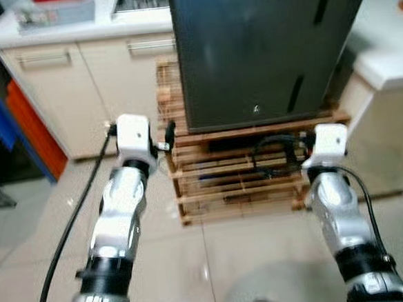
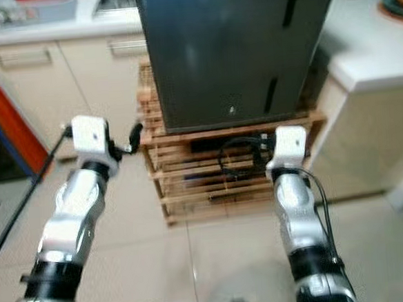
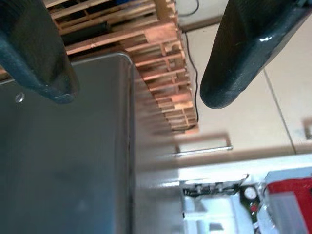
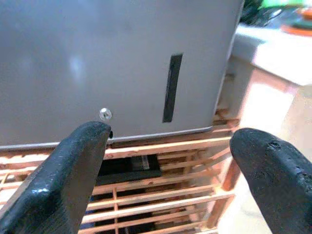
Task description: Restocking fridge
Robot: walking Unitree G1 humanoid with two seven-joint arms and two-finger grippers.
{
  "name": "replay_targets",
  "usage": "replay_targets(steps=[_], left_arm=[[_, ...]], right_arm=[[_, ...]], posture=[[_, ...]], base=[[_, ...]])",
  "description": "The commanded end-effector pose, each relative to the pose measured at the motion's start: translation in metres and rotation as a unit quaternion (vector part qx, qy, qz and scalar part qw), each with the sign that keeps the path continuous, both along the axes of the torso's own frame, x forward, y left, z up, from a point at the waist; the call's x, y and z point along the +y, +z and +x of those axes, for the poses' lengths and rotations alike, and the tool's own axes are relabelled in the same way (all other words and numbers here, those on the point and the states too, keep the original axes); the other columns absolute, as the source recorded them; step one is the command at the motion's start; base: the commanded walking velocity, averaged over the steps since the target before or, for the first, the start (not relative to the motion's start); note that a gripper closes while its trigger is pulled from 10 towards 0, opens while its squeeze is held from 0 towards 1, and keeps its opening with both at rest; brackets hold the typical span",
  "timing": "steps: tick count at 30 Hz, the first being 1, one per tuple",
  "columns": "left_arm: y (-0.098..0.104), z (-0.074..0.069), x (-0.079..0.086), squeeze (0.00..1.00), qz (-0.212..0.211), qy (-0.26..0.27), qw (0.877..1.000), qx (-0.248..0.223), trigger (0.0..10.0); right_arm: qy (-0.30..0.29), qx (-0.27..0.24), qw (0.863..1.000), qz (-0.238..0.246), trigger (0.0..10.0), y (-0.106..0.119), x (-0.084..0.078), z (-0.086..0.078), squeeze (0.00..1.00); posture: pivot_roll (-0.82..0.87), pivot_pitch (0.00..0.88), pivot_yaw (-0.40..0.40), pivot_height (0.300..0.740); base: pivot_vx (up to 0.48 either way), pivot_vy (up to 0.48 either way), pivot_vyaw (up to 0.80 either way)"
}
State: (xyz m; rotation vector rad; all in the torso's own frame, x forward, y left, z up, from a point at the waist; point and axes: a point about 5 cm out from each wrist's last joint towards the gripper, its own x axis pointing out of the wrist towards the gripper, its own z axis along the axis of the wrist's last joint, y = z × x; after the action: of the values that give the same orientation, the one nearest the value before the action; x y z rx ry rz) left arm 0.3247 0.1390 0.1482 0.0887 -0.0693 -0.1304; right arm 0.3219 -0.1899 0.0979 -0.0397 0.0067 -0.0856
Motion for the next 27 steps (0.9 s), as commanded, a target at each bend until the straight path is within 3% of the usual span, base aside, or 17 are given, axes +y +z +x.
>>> replay_targets(steps=[1,15,20,21,24,27], left_arm=[[0.001,0.0,0.006,0.0,0.003,0.004,1.0,0.0,10.0],[0.0,0.001,0.003,0.0,0.005,0.002,1.0,0.001,10.0],[-0.001,-0.002,0.002,0.0,0.022,0.004,1.0,-0.005,10.0],[-0.001,-0.005,0.003,0.0,0.028,-0.001,1.0,-0.01,10.0],[0.002,-0.008,0.011,0.0,-0.001,0.005,1.0,-0.019,10.0],[0.001,-0.007,0.013,0.0,-0.001,0.009,1.0,-0.017,10.0]], right_arm=[[0.015,-0.007,1.0,0.003,10.0,0.004,0.009,0.002,1.0],[0.025,-0.014,1.0,-0.006,10.0,0.005,0.01,0.0,1.0],[0.069,-0.053,0.996,-0.009,10.0,0.016,0.021,-0.004,1.0],[0.065,-0.053,0.996,-0.012,10.0,0.015,0.019,-0.005,0.0],[0.052,-0.037,0.998,-0.001,10.0,0.012,0.015,-0.004,0.0],[0.052,-0.033,0.998,-0.006,10.0,0.011,0.015,-0.001,0.0]], posture=[[-0.03,0.0,0.022,0.74],[-0.03,0.0,0.015,0.74],[-0.02,0.0,0.003,0.74],[-0.01,0.0,-0.007,0.74],[0.0,0.0,-0.013,0.74],[-0.01,0.0,-0.014,0.74]], base=[[0.0,0.48,-0.77],[0.0,0.48,-0.78],[0.0,0.0,0.0],[0.0,0.0,0.0],[0.136,0.082,0.0],[0.409,0.247,0.0]])
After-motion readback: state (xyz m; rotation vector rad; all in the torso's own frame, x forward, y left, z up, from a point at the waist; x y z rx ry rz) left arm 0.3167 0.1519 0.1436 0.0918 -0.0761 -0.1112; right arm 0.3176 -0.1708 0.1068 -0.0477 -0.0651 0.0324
